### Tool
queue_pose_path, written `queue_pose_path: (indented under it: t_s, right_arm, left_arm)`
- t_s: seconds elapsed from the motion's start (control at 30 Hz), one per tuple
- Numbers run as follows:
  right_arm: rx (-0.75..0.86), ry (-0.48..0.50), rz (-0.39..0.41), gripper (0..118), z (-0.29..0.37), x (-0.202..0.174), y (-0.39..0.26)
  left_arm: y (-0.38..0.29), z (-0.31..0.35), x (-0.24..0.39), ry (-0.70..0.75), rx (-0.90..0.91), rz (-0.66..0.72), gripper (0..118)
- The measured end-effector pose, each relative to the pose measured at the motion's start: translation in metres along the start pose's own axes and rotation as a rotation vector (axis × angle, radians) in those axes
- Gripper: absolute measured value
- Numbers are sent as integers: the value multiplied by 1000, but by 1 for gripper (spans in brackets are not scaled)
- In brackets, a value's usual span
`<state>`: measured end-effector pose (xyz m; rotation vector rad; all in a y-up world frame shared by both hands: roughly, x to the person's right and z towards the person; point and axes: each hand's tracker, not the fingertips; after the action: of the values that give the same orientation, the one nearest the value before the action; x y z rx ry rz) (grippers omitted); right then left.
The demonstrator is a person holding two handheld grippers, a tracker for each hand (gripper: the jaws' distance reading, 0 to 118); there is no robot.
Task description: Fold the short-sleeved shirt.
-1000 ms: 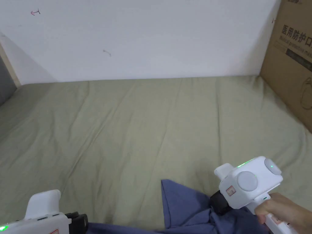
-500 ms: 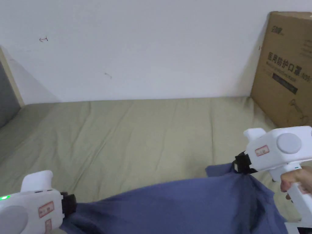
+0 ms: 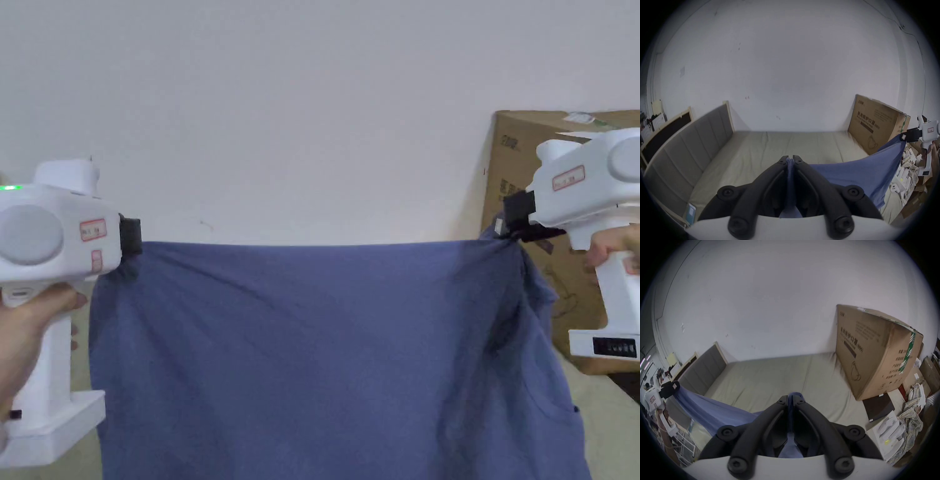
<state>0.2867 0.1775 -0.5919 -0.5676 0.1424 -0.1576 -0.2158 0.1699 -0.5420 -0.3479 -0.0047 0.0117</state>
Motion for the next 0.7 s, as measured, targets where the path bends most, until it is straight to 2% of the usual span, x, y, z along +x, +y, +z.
queue_pose_path:
  t_s: [0.17, 0.23, 0.33, 0.47, 0.7]
  right_arm:
    - [88, 54, -100, 4, 16, -3, 48]
    - [107, 62, -111, 4, 17, -11, 72]
    - [162, 55, -112, 4, 19, -28, 109]
    - [223, 26, -69, 4, 24, -52, 152]
    - [315, 11, -88, 4, 19, -75, 187]
  left_arm:
    - [53, -6, -9, 13, 43, -13, 2]
    - [77, -15, -11, 32, 60, -50, 2]
    - [112, -23, -12, 63, 101, -56, 2]
    - [150, -34, -17, 97, 168, -66, 2]
    - [184, -56, -20, 157, 260, -81, 2]
